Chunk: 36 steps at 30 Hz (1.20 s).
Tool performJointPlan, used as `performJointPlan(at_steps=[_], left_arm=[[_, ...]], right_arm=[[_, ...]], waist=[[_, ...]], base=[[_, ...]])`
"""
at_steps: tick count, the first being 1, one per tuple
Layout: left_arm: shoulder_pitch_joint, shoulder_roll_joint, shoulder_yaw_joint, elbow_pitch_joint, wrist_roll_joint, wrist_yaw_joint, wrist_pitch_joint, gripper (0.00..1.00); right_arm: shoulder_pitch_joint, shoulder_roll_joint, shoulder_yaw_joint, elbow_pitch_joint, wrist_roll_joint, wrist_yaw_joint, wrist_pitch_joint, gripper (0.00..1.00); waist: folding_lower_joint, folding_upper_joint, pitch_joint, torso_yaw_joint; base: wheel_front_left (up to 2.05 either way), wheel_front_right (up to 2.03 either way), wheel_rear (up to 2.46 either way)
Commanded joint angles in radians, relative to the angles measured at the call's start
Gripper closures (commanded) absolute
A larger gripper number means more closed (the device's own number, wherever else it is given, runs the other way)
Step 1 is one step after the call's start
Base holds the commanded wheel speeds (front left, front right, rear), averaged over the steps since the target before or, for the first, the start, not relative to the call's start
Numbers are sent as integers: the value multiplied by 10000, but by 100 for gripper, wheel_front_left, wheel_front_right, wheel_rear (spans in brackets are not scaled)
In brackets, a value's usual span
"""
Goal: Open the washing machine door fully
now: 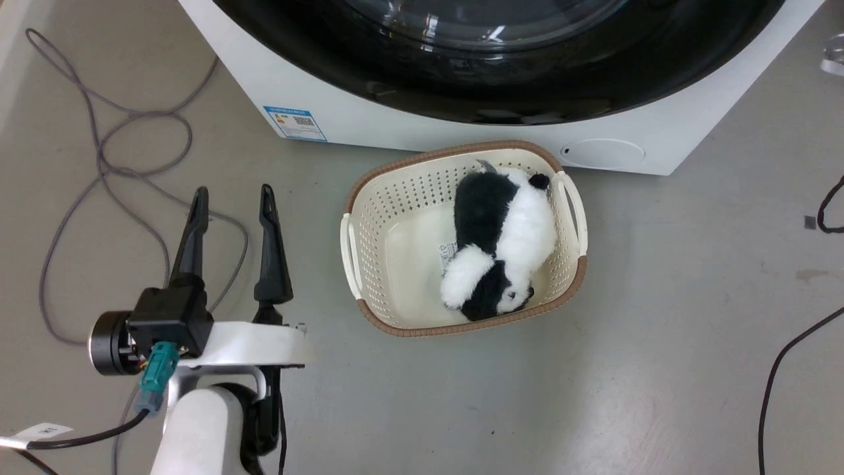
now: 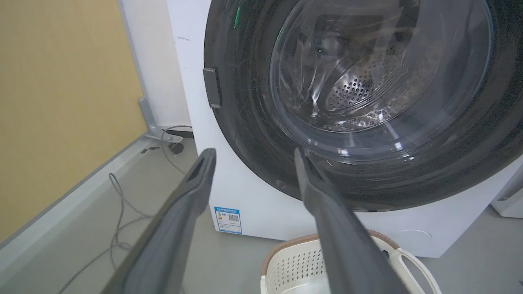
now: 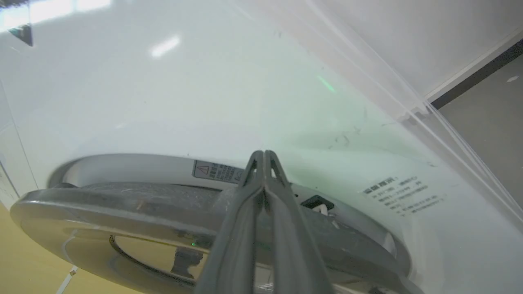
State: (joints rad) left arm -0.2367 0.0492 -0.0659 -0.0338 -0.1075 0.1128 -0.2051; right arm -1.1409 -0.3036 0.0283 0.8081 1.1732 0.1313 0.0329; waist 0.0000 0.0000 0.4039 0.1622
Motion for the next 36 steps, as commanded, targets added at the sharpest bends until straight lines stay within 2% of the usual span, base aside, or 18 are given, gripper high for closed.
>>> performJointPlan(at_steps=[1,11,19,26,36], left_arm=[[-268,10,-4,-30,-24,75,-132,0],[-503,10,-57,2,-84,139,-321,0],[-565,10,-116,102,-193,146,-488,0],[-520,10,-49,156,-138,134,-567,0],[-79,10,106,365,-46,70,-567,0]], right_arm=[[-441,-150,118,262,332,-4,104,100],[-877,-248,960,644,1170,-5,1492,100],[-1079,-157,1219,813,3066,-5,4251,100],[-1013,-340,1497,685,3397,-6,4638,100],[313,-445,1895,150,3433,-6,5411,100]], waist=[[0,0,70,25],[0,0,269,56],[0,0,306,102],[0,0,158,75],[0,0,-633,-244]], base=[[0,0,0],[0,0,0],[0,0,0],[0,0,0],[0,0,0]])
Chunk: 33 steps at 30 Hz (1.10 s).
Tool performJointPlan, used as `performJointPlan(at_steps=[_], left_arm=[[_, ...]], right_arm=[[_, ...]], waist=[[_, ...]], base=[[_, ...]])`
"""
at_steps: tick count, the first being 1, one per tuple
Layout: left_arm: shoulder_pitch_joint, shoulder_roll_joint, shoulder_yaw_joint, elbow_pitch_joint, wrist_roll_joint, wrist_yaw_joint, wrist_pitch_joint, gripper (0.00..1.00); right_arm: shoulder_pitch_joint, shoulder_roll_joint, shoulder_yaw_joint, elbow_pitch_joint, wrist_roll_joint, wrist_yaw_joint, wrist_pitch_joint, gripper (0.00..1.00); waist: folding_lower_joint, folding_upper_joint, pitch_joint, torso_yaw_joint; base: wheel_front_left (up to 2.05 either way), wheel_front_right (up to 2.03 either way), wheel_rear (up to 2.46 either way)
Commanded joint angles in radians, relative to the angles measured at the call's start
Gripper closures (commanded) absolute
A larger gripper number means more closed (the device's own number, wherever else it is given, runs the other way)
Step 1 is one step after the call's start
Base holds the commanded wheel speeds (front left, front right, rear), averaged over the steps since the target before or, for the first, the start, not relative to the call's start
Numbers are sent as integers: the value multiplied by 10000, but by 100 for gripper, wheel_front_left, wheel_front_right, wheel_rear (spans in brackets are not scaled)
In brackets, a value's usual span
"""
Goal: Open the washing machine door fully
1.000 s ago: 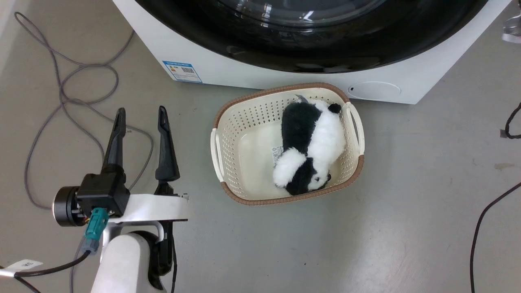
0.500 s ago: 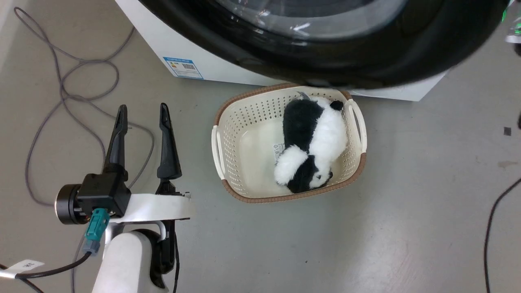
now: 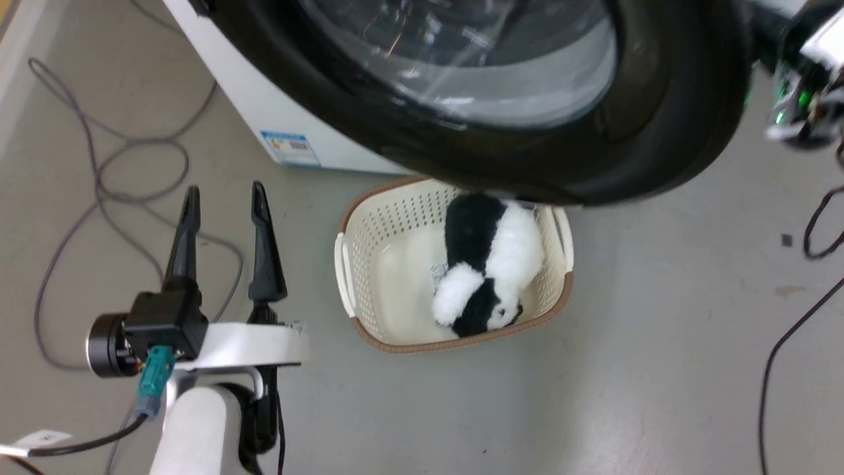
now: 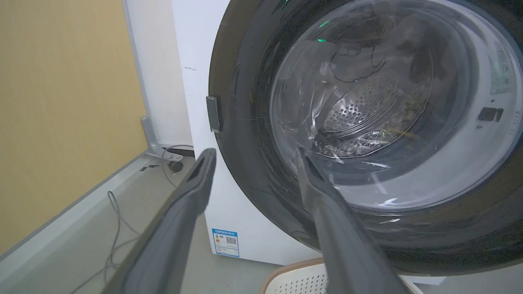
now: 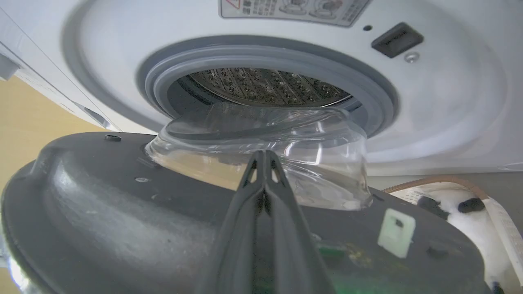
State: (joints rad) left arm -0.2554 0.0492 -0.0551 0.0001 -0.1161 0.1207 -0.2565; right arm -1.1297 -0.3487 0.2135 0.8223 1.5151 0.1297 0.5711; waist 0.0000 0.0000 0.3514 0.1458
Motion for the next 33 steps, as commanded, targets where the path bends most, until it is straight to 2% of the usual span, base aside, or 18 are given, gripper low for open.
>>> performJointPlan(at_steps=[1,7,15,33], left_arm=[[160,10,-1,51,43,-12,-53,0],[440,10,41,194,80,-48,-53,0],[912,10,108,375,188,-81,-53,0],[1678,10,161,682,364,-187,-53,0]], right_arm=[[377,6,89,-73,9,10,74,100],[1515,86,374,-748,32,10,333,100],[3297,291,645,-2247,234,10,485,100],[6664,1328,1889,-5672,467,10,710,100]], waist=[[0,0,-195,-114],[0,0,-643,-296],[0,0,-1241,-536],[0,0,-2277,-610]], base=[[0,0,0],[0,0,0],[0,0,0],[0,0,0]])
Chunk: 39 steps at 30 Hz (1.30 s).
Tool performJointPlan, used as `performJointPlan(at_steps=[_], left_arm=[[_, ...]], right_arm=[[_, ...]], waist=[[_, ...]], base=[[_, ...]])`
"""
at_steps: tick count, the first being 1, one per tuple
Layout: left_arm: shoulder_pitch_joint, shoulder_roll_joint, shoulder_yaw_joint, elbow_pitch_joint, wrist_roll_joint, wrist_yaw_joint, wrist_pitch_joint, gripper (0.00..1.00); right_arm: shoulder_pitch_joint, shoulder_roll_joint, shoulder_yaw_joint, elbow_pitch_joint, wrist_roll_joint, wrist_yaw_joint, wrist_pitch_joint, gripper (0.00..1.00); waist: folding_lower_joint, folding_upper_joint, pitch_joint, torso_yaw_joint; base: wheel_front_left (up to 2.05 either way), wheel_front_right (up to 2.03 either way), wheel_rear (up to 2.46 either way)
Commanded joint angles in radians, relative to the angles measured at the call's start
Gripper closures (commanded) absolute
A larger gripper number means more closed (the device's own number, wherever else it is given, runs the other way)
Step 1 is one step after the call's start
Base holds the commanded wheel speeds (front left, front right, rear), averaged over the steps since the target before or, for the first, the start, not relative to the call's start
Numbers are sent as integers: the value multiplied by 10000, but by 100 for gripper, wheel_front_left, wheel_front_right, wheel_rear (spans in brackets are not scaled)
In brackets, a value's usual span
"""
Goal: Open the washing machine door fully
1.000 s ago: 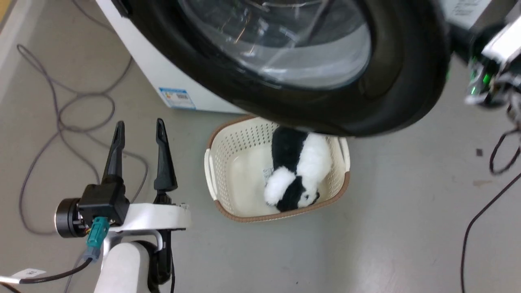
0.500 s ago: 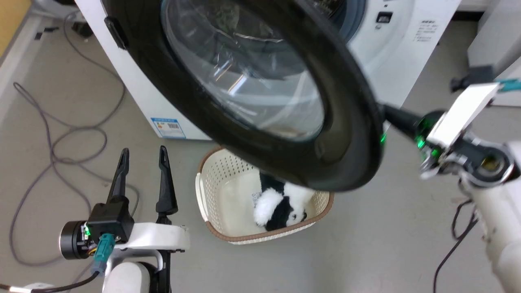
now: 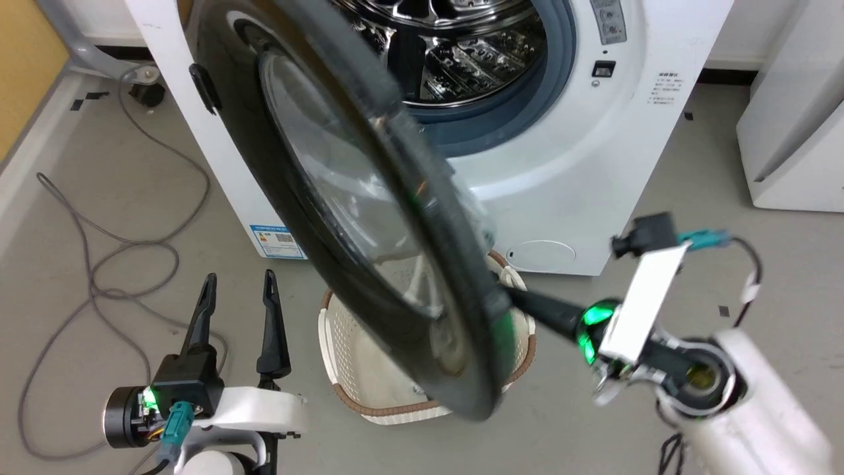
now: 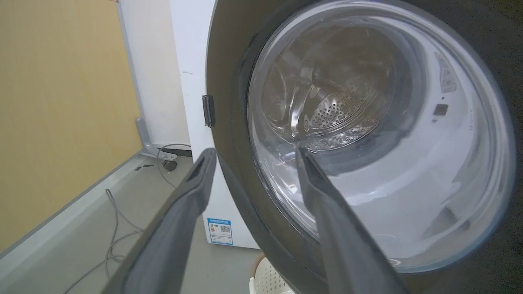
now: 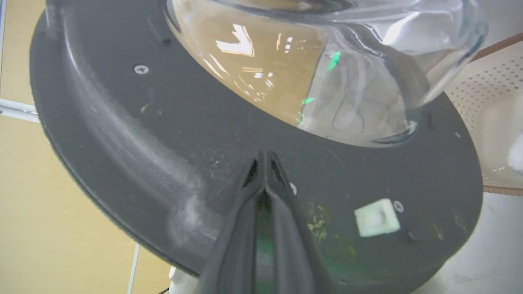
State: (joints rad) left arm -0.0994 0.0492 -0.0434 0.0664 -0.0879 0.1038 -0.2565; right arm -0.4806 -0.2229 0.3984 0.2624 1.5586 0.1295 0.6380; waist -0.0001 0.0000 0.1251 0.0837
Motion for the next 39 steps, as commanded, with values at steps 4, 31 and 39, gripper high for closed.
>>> performJointPlan(at_steps=[4,31,39], left_arm=[[171,10,44,57,73,-42,-53,0],[650,10,293,202,5,-51,-53,0],[1040,10,500,144,-46,-10,-53,0]], right_arm=[[654,298,432,-614,-1,12,120,100],[1521,422,323,-2567,-3522,12,-6316,100],[1810,-725,-1440,-1559,-8485,12,-8984,100]], waist=[[1,0,-75,21],[1,0,-705,-372],[1,0,-1191,-587]], base=[[0,0,0],[0,0,0],[0,0,0]])
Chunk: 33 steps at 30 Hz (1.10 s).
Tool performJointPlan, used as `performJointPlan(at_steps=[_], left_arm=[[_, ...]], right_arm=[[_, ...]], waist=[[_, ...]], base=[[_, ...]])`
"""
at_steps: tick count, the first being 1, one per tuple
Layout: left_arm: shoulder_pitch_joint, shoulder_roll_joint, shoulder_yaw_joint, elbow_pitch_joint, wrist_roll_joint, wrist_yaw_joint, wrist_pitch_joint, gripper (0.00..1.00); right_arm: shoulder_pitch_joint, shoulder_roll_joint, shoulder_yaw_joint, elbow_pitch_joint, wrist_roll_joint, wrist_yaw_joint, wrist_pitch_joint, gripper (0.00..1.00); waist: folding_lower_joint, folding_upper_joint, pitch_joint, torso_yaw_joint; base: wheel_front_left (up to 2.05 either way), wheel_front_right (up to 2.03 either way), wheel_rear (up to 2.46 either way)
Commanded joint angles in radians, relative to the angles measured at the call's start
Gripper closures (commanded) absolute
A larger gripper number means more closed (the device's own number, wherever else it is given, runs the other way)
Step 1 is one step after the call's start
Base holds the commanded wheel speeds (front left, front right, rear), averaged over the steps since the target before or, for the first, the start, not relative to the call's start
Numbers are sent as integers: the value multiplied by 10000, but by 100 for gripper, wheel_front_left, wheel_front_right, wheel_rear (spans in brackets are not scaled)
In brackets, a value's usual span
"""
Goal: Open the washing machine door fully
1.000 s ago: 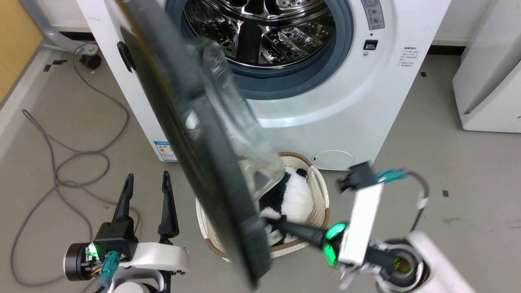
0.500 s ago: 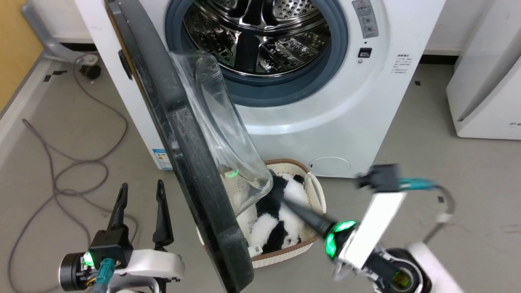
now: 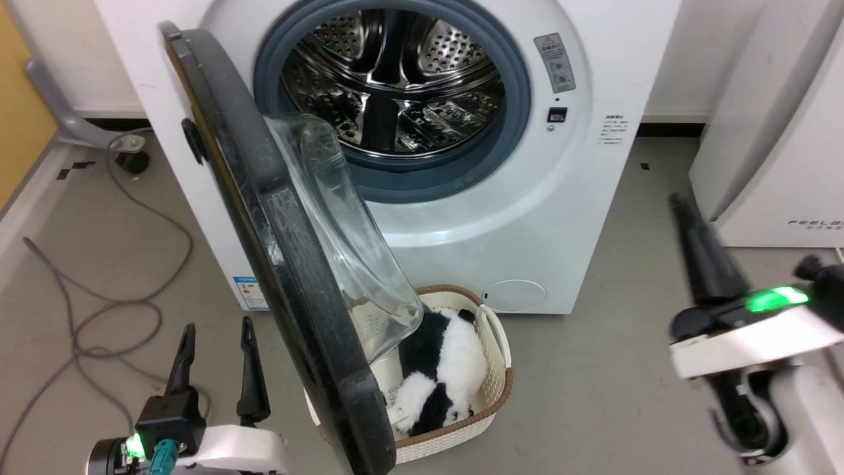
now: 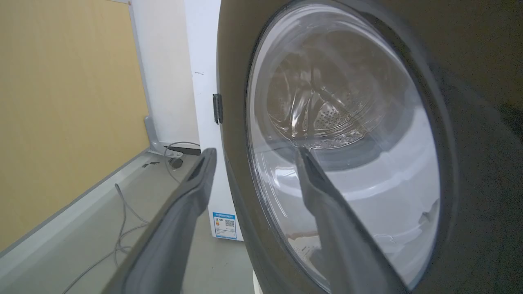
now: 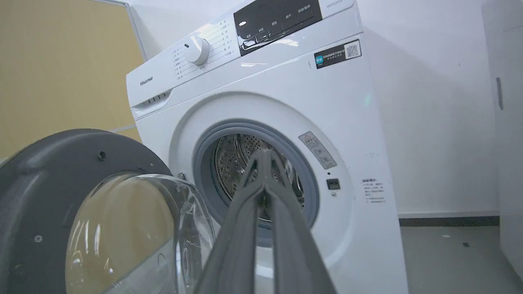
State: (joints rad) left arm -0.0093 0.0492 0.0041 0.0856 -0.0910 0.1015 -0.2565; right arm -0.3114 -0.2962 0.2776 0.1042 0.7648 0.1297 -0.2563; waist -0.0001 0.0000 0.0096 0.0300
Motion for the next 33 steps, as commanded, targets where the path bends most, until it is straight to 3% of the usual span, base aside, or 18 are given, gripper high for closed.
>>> performJointPlan(at_steps=[1,5,9,17,22,23,24,25,26,33], left_arm=[[173,10,36,-71,-21,27,-53,0],[262,10,73,-115,-36,60,-53,0],[323,10,116,-132,-39,69,-53,0],[303,10,97,-111,-38,39,-53,0],[314,10,79,-86,-39,40,-53,0],[315,10,67,-78,-32,43,-53,0],[309,10,62,-75,-27,43,-53,0],[309,10,62,-75,-27,43,-53,0],[303,10,58,-70,-22,41,-53,0],[292,10,121,-51,18,61,-53,0]], right_arm=[[213,135,-646,-16,-1218,10,-45,100],[784,520,-1727,-266,-3678,10,-51,100],[1469,858,-2145,-528,-5331,10,-52,100],[2885,1928,-2679,-782,-6071,10,-54,100],[3498,2231,-2853,-812,-6225,10,-54,100],[3714,2322,-2941,-818,-6302,10,-54,85],[3794,2354,-2959,-819,-6339,10,-54,53],[3794,2354,-2959,-819,-6339,10,-54,53],[3859,2379,-2976,-854,-6383,10,-54,0],[4141,2452,-3124,-992,-6411,10,-54,0]], waist=[[1,0,-47,-72],[1,0,-88,-138],[1,0,-119,-196],[1,0,-159,-198],[1,0,-198,-183],[1,0,-202,-174],[1,0,-199,-167],[1,0,-199,-167],[1,0,-199,-163],[1,0,-220,-153]], base=[[0,0,0],[0,0,0],[0,0,0],[0,0,0],[0,0,0],[0,0,0],[0,0,0],[0,0,0],[0,0,0],[0,0,0]])
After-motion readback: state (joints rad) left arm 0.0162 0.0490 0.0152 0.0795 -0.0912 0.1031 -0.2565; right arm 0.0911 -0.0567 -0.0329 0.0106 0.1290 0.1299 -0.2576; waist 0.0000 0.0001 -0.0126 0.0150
